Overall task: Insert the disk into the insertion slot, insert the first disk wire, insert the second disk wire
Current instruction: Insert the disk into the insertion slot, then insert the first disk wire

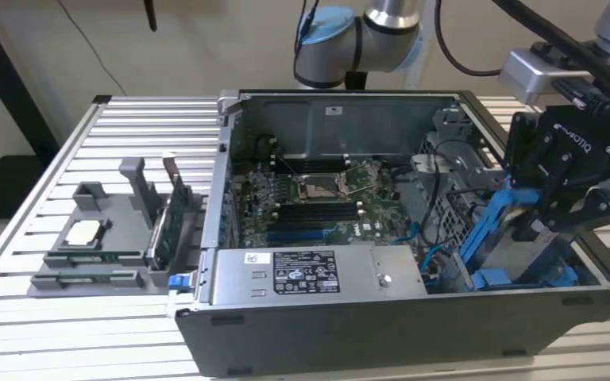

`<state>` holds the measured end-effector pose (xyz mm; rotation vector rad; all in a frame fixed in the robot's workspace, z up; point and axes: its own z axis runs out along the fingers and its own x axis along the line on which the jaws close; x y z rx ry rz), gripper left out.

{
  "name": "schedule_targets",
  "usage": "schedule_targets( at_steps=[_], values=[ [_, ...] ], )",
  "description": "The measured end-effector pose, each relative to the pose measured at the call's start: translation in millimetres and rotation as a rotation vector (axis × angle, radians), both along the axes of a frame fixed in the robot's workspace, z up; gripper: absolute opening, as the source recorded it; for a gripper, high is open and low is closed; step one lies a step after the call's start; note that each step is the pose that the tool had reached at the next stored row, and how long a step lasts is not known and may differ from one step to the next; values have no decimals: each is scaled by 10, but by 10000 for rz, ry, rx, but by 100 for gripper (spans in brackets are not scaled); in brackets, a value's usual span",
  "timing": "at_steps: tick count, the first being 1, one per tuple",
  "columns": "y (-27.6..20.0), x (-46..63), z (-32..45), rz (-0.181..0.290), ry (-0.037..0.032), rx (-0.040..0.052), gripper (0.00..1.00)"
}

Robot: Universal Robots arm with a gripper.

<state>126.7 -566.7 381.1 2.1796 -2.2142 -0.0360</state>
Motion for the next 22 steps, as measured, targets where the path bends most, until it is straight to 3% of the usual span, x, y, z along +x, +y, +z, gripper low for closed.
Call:
schedule_targets(
  at_steps=[1,12,19,22],
  values=[
    [0,0,0,1,0,-1,40],
    [9,-1,126,-2,3,0,40],
    [87,-3,178,-2,3,0,40],
    [170,-7,180,-2,3,-1,40]
  ],
)
